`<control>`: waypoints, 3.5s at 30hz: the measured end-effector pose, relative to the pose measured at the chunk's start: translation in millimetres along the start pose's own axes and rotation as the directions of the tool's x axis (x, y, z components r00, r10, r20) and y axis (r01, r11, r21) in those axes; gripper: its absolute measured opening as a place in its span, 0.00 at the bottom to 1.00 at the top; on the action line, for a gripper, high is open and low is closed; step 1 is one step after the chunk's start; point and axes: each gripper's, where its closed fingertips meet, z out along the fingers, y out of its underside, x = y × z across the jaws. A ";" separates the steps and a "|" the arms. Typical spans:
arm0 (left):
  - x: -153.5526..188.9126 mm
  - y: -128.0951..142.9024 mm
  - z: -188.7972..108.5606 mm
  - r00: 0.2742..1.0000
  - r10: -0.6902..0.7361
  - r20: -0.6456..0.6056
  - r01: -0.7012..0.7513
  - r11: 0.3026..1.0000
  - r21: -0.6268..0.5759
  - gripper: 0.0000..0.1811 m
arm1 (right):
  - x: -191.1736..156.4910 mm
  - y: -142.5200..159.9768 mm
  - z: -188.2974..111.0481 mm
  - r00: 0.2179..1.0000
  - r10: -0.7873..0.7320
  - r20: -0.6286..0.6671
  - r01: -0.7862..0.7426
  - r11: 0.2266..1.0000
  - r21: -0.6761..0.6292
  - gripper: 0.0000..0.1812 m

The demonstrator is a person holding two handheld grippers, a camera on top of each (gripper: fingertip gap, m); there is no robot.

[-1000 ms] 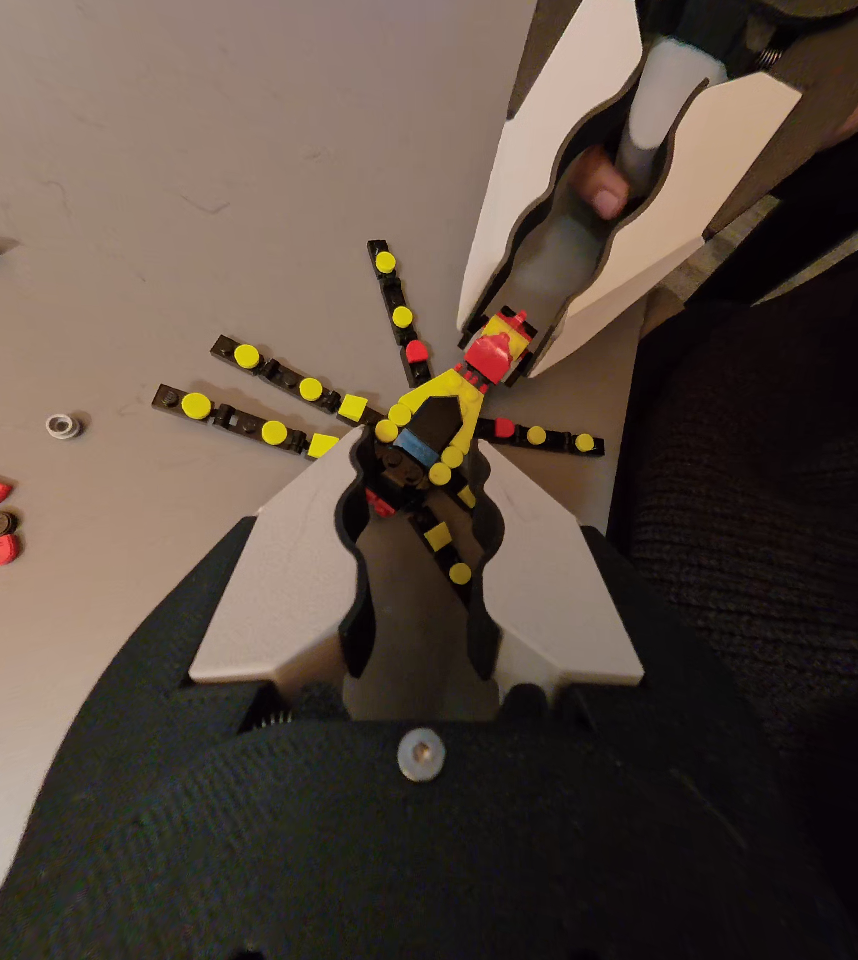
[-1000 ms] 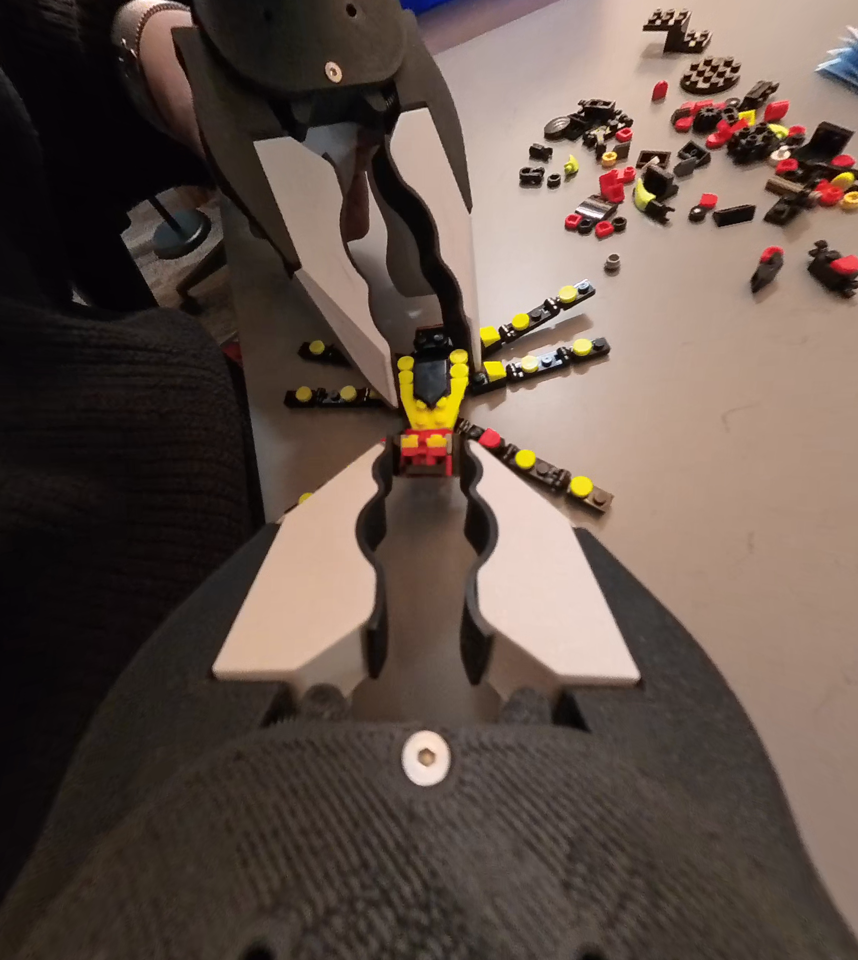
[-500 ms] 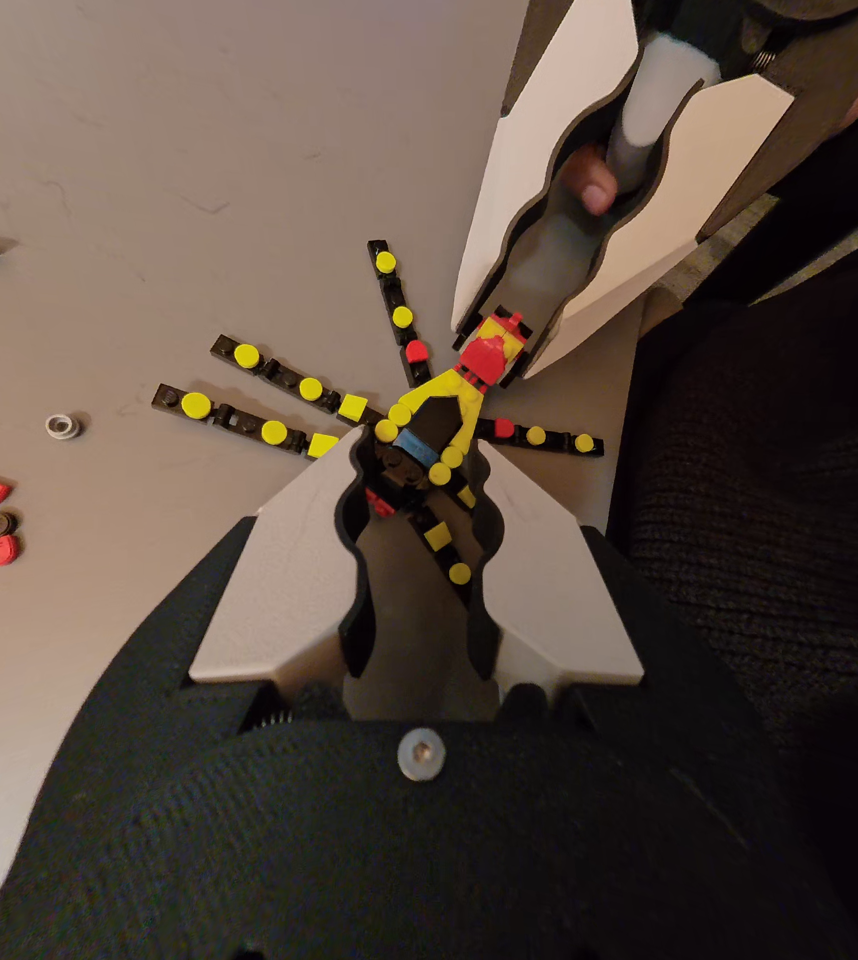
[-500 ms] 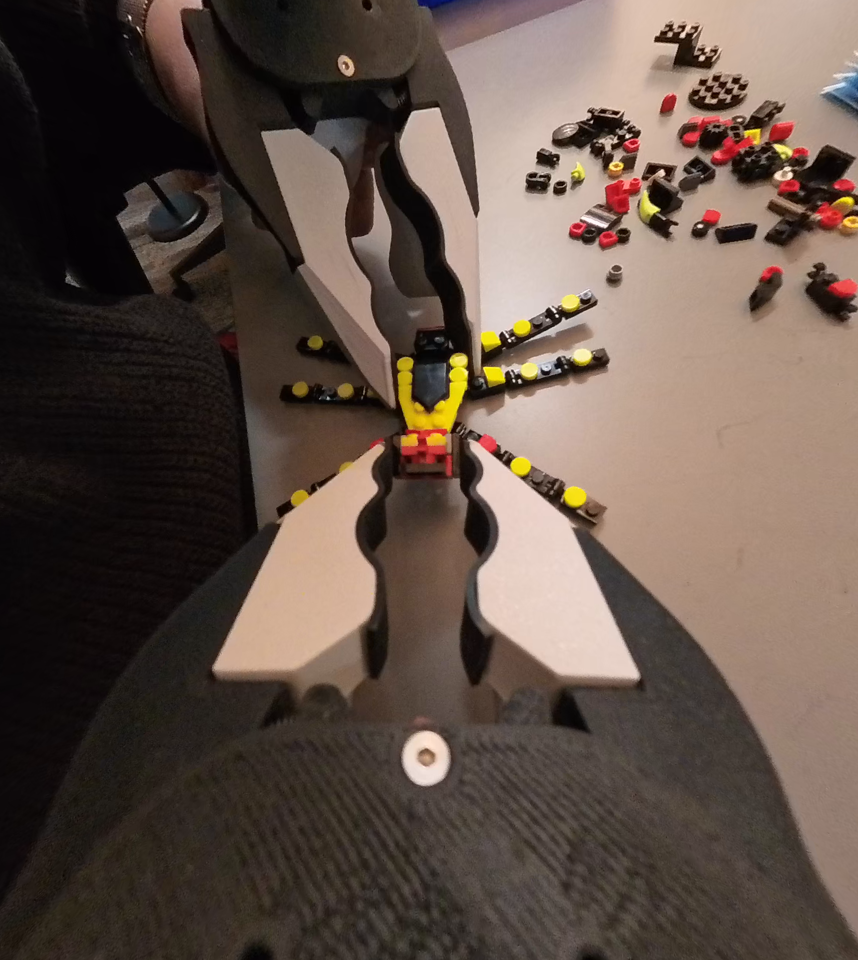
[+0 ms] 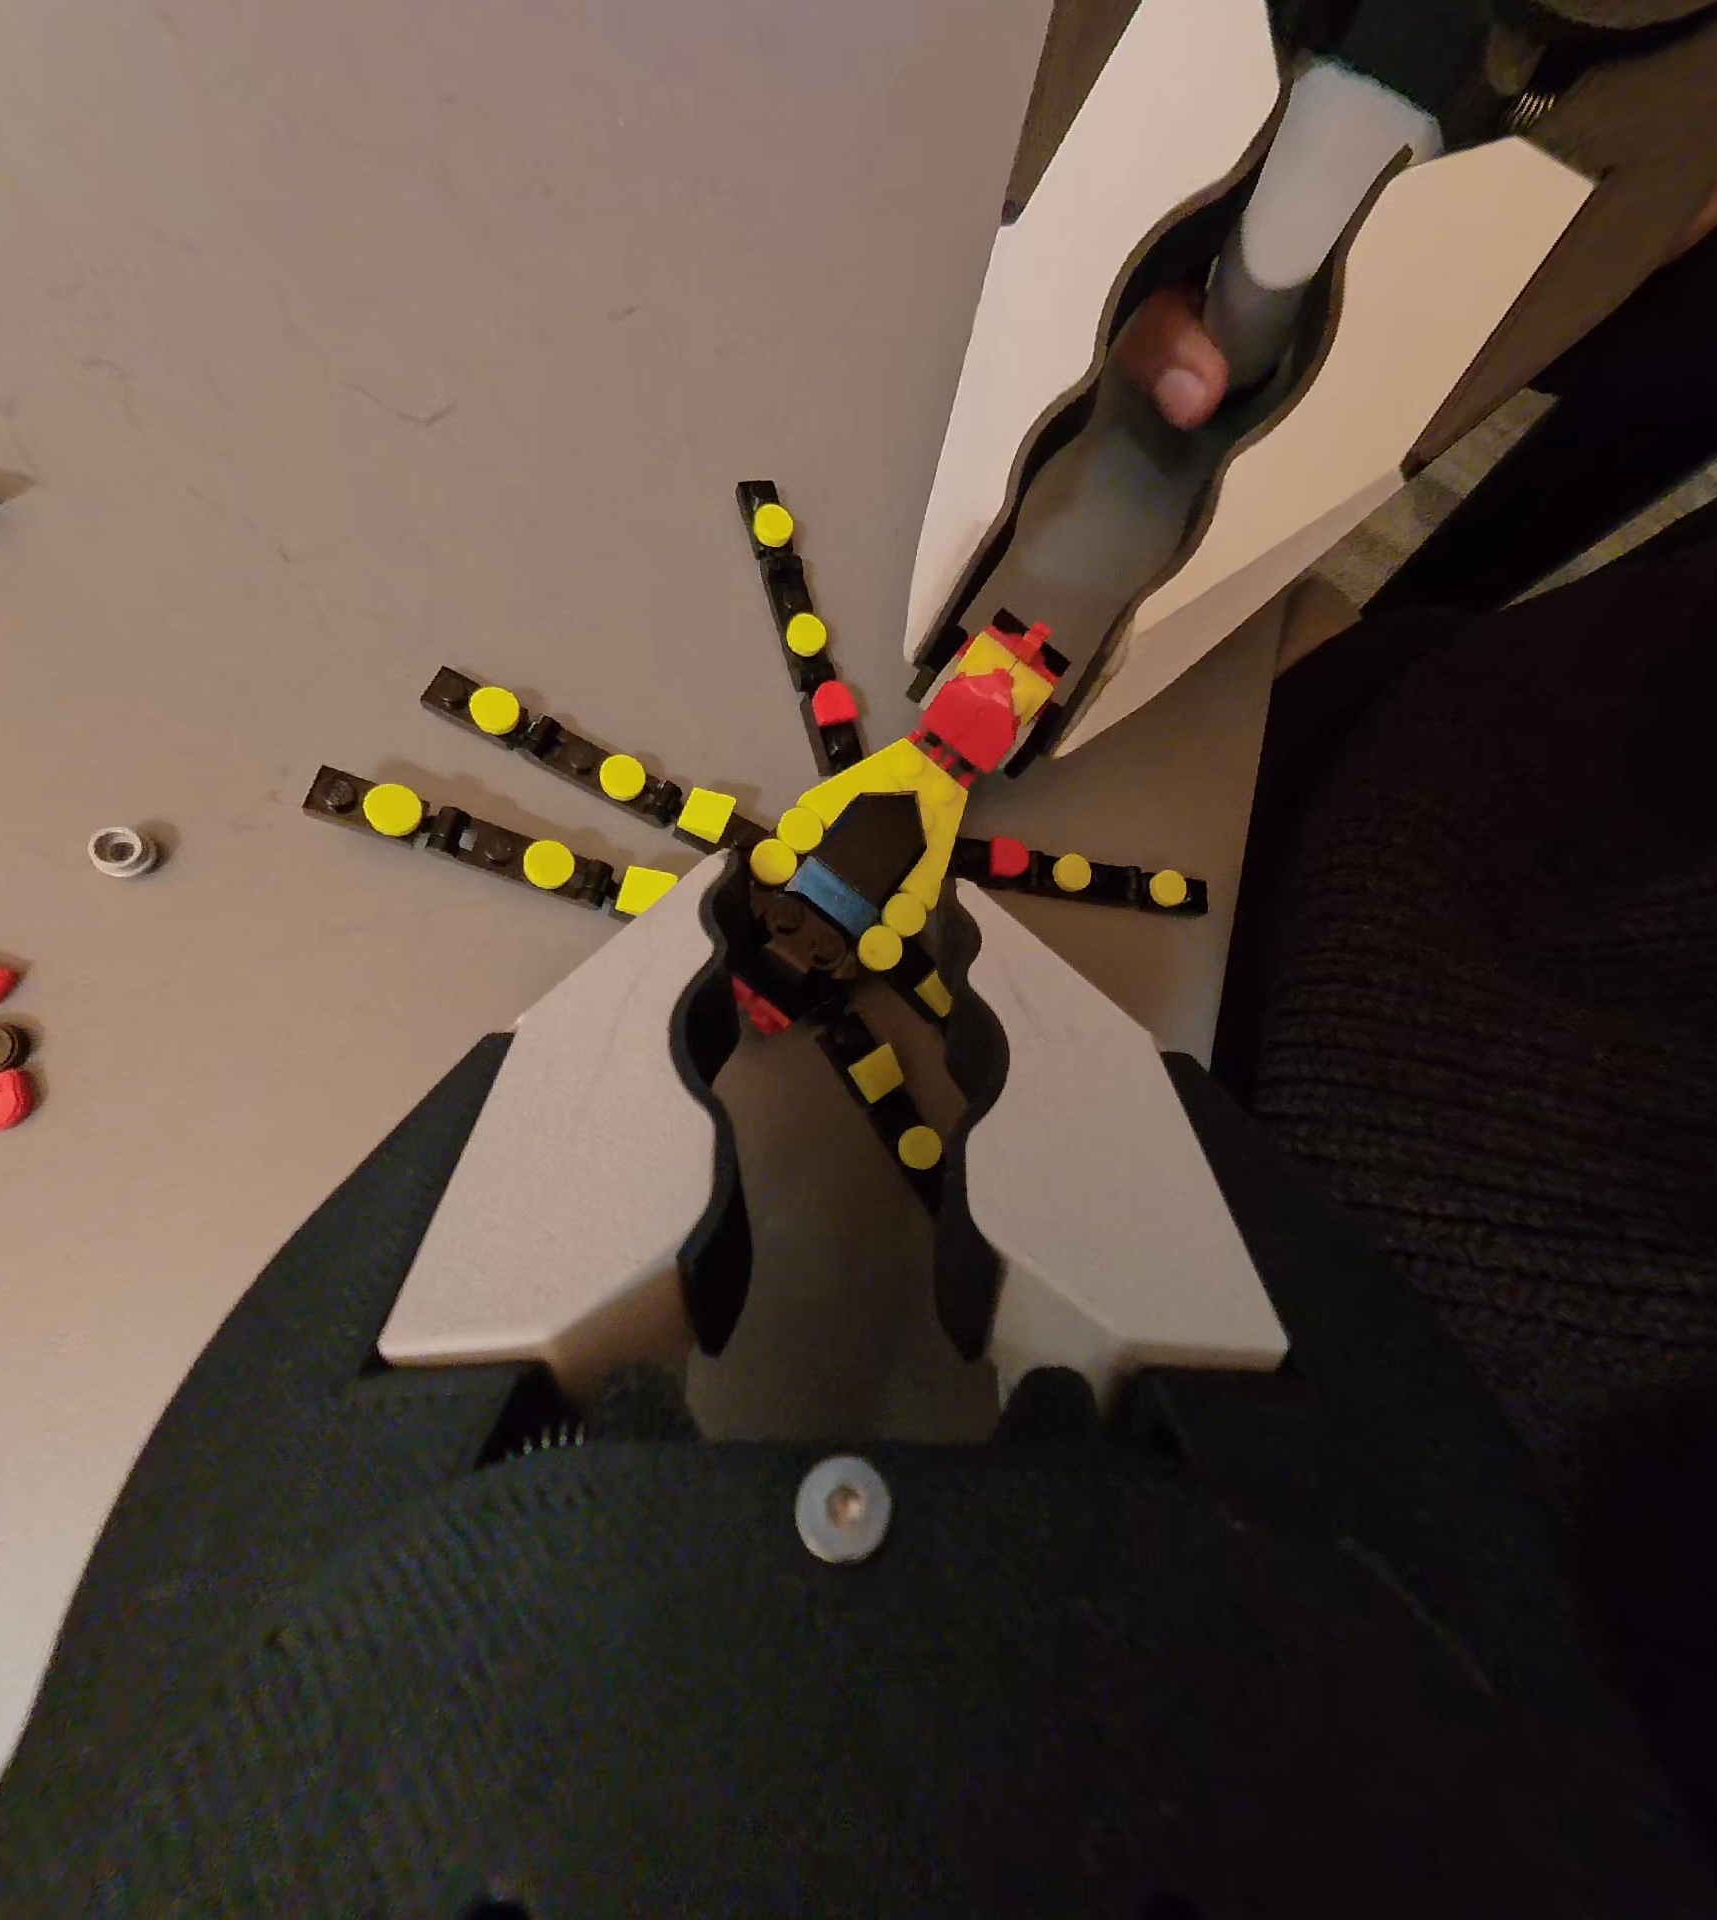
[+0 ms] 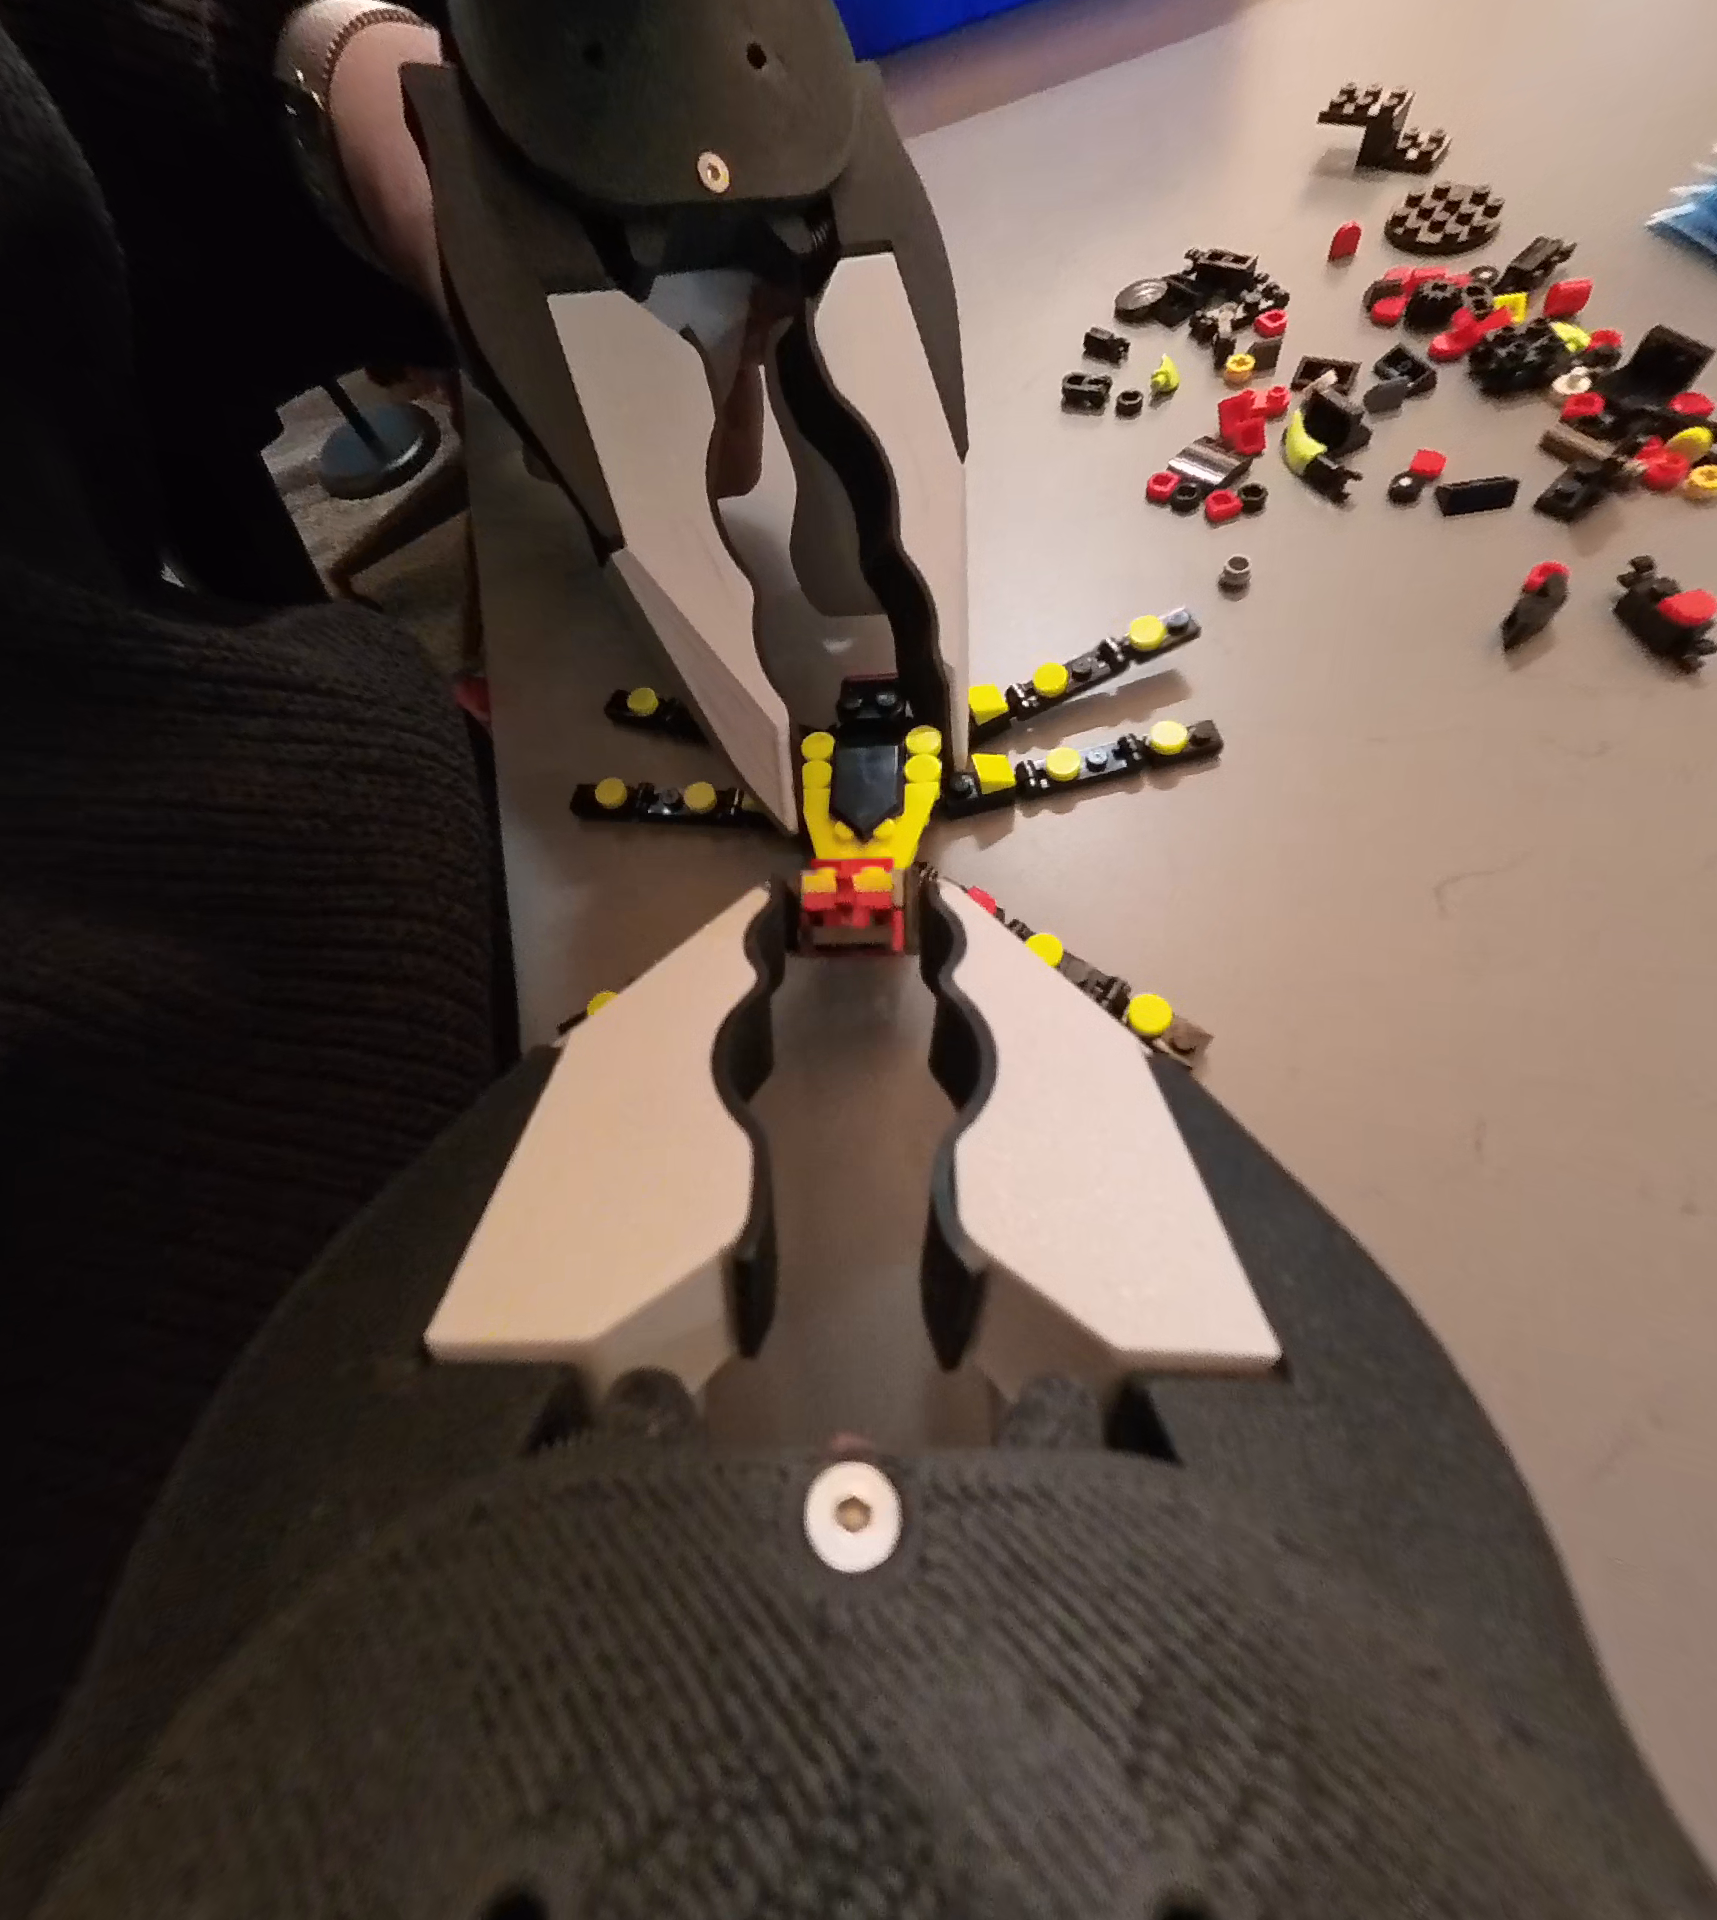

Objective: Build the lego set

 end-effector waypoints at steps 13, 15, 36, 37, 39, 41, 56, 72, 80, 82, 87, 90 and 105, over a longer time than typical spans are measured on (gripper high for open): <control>-0.1 0.1 0.2 1.000 -0.001 0.010 0.001 1.000 -0.005 0.19 | 0.9 2.6 0.6 1.000 -0.009 0.004 0.009 1.000 -0.020 0.13; -0.1 0.2 0.3 1.000 0.001 0.014 -0.001 1.000 -0.007 0.19 | 1.0 2.7 0.7 1.000 -0.011 0.000 0.011 1.000 -0.024 0.13; -0.2 0.1 0.6 1.000 -0.009 0.025 0.009 1.000 -0.014 0.19 | 1.0 1.0 4.3 0.999 -0.049 0.006 0.050 0.988 -0.148 0.13; -0.2 0.0 0.5 1.000 -0.009 0.025 0.009 1.000 -0.014 0.19 | 1.0 0.9 4.6 0.999 -0.049 0.003 0.049 0.987 -0.153 0.13; -0.2 0.1 0.6 1.000 -0.008 0.027 0.008 1.000 -0.014 0.19 | 1.0 0.1 5.7 0.999 -0.049 -0.004 0.048 0.985 -0.163 0.13; -0.2 0.1 0.6 1.000 -0.007 0.028 0.008 1.000 -0.015 0.19 | 1.0 -0.6 6.8 0.999 -0.050 -0.007 0.048 0.984 -0.174 0.13; 0.2 -0.1 0.5 0.999 -0.015 0.028 0.016 1.000 -0.015 0.19 | 1.5 -0.1 7.5 1.000 -0.020 -0.007 0.018 0.989 -0.146 0.13; 0.1 0.0 1.0 0.999 -0.021 0.027 0.021 1.000 -0.019 0.19 | 2.6 2.3 0.6 0.999 0.026 -0.040 -0.029 0.996 -0.086 0.13; 0.2 0.0 1.0 0.999 -0.025 0.026 0.025 1.000 -0.017 0.19 | 1.5 6.6 1.9 0.999 0.006 -0.032 -0.008 0.998 -0.061 0.13; 0.3 -0.1 1.0 0.999 -0.026 0.026 0.026 1.000 -0.016 0.19 | 2.8 5.6 2.4 0.999 -0.014 -0.039 0.011 0.998 -0.062 0.13; 0.4 -0.2 1.0 0.999 -0.029 0.024 0.029 1.000 -0.013 0.19 | 2.7 4.7 3.4 1.000 0.003 -0.024 -0.004 0.999 -0.052 0.13; 0.5 -0.3 1.0 0.999 -0.035 0.022 0.035 0.999 -0.011 0.19 | 2.5 3.5 4.0 1.000 0.011 -0.019 -0.011 0.999 -0.039 0.13; 0.4 -0.5 1.0 0.999 -0.044 0.017 0.045 0.999 -0.010 0.19 | 5.6 12.8 5.0 0.994 0.105 -0.014 -0.106 0.991 -0.084 0.21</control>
